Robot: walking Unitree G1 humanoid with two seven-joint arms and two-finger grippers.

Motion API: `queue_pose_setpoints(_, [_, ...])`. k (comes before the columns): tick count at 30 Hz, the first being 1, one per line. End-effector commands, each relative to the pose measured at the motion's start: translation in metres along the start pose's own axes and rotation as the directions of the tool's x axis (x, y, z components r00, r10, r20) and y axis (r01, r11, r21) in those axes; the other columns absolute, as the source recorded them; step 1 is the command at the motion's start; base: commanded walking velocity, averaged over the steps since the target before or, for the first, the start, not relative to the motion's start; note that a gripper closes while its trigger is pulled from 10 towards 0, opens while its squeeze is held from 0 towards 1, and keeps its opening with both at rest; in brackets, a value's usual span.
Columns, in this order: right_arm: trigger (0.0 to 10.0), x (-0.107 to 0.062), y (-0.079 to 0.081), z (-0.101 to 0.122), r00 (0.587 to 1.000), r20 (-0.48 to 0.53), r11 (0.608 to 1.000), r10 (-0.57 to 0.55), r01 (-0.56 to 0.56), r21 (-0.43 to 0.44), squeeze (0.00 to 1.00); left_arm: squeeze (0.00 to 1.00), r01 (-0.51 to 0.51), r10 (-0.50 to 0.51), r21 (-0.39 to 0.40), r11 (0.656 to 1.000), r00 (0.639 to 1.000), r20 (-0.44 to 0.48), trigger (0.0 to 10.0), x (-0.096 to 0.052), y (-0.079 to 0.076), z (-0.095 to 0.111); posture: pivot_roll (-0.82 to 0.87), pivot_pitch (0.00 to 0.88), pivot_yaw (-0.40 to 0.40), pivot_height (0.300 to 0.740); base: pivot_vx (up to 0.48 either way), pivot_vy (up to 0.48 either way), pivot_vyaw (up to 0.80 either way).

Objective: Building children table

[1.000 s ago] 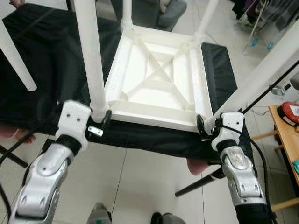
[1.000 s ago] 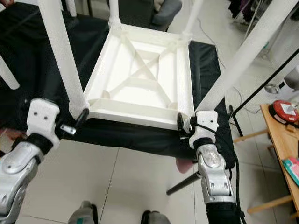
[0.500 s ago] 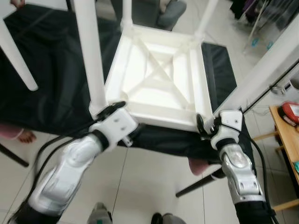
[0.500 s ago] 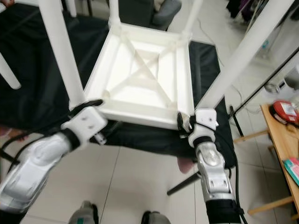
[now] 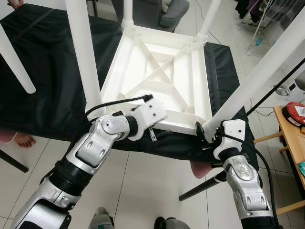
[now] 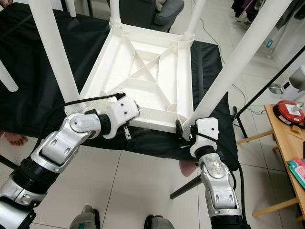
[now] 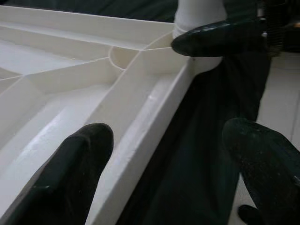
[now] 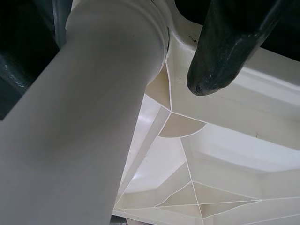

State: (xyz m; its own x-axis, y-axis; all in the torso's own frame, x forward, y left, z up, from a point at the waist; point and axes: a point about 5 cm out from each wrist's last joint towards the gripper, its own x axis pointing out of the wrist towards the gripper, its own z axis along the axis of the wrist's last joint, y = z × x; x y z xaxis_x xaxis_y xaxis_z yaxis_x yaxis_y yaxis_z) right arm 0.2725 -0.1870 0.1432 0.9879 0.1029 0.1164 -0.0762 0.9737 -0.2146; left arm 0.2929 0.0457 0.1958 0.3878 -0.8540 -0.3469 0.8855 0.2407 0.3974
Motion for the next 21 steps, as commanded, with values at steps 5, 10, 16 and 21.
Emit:
queue_pose_setpoints(5, [10.0,-0.011,-0.008,-0.016,0.996,-0.07,0.998,-0.056,0.057,0.018,0.0,0.0,0.012,-0.013,-0.011,1.0,0.999,-0.051,10.0,0.03,0.007,-0.003,0.17,0.127,-0.069,0.74,0.0,0.0,0.0])
queue_pose_setpoints(10, [10.0,-0.023,-0.013,-0.03,0.991,-0.121,0.998,-0.064,0.064,0.002,0.0,0.0,-0.001,0.002,0.002,1.0,0.995,-0.101,9.7,0.038,0.018,-0.011,0.16,0.13,-0.07,0.74,0.0,0.0,0.0])
queue_pose_setpoints(16, [10.0,-0.037,-0.019,-0.046,0.976,-0.188,0.994,-0.109,0.112,0.003,0.0,0.0,0.029,-0.027,0.014,0.999,0.987,-0.156,6.0,0.039,0.024,-0.022,0.15,0.135,-0.063,0.74,0.0,0.0,0.0])
queue_pose_setpoints(21, [10.0,-0.049,-0.021,-0.06,0.96,-0.242,0.989,-0.144,0.149,0.003,0.0,0.0,0.063,-0.057,0.028,0.998,0.981,-0.187,0.1,0.042,0.025,-0.03,0.15,0.139,-0.062,0.74,0.0,0.0,0.0])
